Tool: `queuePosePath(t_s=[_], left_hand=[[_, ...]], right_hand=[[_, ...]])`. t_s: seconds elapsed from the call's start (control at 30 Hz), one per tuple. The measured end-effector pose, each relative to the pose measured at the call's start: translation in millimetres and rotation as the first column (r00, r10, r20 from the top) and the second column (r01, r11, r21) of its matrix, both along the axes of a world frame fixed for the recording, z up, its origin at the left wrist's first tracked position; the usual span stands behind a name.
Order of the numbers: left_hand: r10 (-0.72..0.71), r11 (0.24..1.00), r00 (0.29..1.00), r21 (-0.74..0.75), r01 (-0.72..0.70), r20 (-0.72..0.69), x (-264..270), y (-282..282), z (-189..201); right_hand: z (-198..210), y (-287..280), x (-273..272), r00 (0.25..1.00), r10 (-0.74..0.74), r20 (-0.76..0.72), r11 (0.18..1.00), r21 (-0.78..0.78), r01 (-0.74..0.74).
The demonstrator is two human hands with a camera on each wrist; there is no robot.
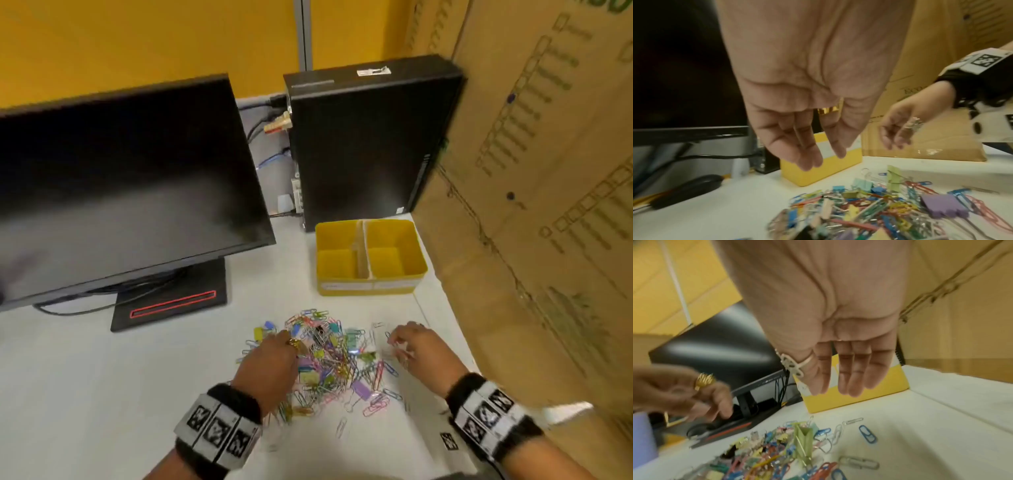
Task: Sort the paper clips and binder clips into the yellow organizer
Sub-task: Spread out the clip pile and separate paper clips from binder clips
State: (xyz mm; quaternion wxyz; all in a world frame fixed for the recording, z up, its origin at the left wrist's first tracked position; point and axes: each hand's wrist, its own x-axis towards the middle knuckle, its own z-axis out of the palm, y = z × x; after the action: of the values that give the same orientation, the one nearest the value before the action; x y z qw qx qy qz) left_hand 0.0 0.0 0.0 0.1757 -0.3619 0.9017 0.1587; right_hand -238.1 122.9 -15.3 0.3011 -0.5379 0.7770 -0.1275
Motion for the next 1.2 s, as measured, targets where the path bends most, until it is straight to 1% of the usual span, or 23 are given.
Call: queuePosePath(t_s=[0.07, 0.13, 0.2, 0.27, 0.37, 0.43, 0.5, 0.57, 0.67, 0.7, 0.73, 0.77, 0.8, 0.87, 0.93, 0.97, 1.03, 1.1, 1.2], left_hand=[[-0.043, 0.999, 0.999, -0.021, 0.043, -0.032, -27.0, 5.8, -4.6], [-0.09, 0.996, 0.996, -0.016, 0.09, 0.01, -50.0, 15.7, -4.6], [-0.089, 0.996, 0.995, 0.012, 0.088, 0.051, -56.0, 20.1, -14.6], [-0.065, 0.998, 0.996, 0.023, 0.064, 0.063, -52.4, 18.5, -23.4], [-0.032, 0.997, 0.999, 0.07, 0.03, 0.023, -40.4, 12.1, -34.4], [-0.008, 0.994, 1.0, 0.112, 0.009, -0.01, -29.4, 6.4, -37.8], [0.027, 0.99, 0.998, 0.138, -0.019, -0.055, -19.7, 1.7, -37.5], [0.073, 0.988, 0.994, 0.144, -0.06, -0.086, -10.5, -3.3, -40.3], [0.126, 0.976, 0.987, 0.189, -0.106, -0.096, -1.1, -7.9, -40.0], [0.135, 0.981, 0.98, 0.16, -0.111, -0.148, -1.0, -8.1, -39.5], [0.133, 0.989, 0.967, 0.099, -0.114, -0.215, -3.5, -7.8, -37.6], [0.133, 0.991, 0.956, 0.051, -0.124, -0.262, -7.8, -7.3, -33.7], [0.138, 0.99, 0.951, 0.037, -0.133, -0.276, -13.6, -7.6, -31.1], [0.099, 0.995, 0.969, 0.039, -0.093, -0.224, -29.3, -9.7, -27.7], [0.045, 0.998, 0.981, 0.042, -0.038, -0.189, -47.4, -13.6, -28.3], [0.047, 0.997, 0.985, 0.062, -0.038, -0.163, -55.9, -14.7, -30.6], [0.05, 0.995, 0.994, 0.086, -0.041, -0.101, -68.2, -16.2, -34.4], [0.047, 0.996, 0.998, 0.08, -0.044, -0.036, -72.5, -17.6, -37.1], [0.07, 0.995, 0.997, 0.076, -0.069, -0.012, -69.2, -21.6, -39.3]], right_hand=[[-5.2, -17.1, 5.8, 0.999, -0.018, -0.027, 0.999, -0.029, 0.017], [-7.3, -29.0, 16.7, 1.0, 0.021, -0.016, 1.0, 0.014, -0.021], [-19.6, -29.1, 24.7, 0.999, 0.036, -0.002, 0.998, 0.059, -0.036], [-30.0, -26.6, 28.5, 0.999, 0.047, -0.003, 0.996, 0.075, -0.046], [-36.8, -27.1, 27.8, 0.996, 0.083, 0.016, 0.995, 0.048, -0.084], [-30.8, -27.6, 22.0, 0.993, 0.102, 0.052, 0.995, 0.007, -0.102], [-21.8, -30.7, 11.1, 0.996, 0.07, 0.056, 0.996, -0.06, -0.067], [-19.7, -35.9, -7.2, 0.999, -0.01, 0.03, 0.994, -0.106, 0.013], [-28.5, -40.8, -33.5, 0.994, -0.09, -0.06, 0.993, -0.079, 0.085], [-30.0, -40.7, -36.6, 0.989, -0.096, -0.111, 0.994, -0.062, 0.089], [-29.1, -40.0, -35.5, 0.981, -0.093, -0.169, 0.994, -0.065, 0.083], [-26.5, -40.0, -30.5, 0.975, -0.082, -0.209, 0.994, -0.093, 0.064], [-22.9, -40.4, -22.8, 0.973, -0.055, -0.225, 0.99, -0.138, 0.024], [-17.0, -43.3, -2.5, 0.981, 0.071, -0.182, 0.978, -0.183, -0.105], [-18.2, -47.7, 15.7, 0.978, 0.196, -0.069, 0.974, -0.1, -0.202], [-21.5, -50.5, 21.0, 0.972, 0.231, -0.031, 0.972, -0.044, -0.232], [-30.5, -55.6, 25.4, 0.966, 0.257, -0.001, 0.966, 0.021, -0.257], [-32.9, -59.6, 27.7, 0.966, 0.26, 0.013, 0.964, 0.053, -0.26], [-30.9, -64.1, 28.5, 0.963, 0.263, 0.061, 0.959, 0.091, -0.268]])
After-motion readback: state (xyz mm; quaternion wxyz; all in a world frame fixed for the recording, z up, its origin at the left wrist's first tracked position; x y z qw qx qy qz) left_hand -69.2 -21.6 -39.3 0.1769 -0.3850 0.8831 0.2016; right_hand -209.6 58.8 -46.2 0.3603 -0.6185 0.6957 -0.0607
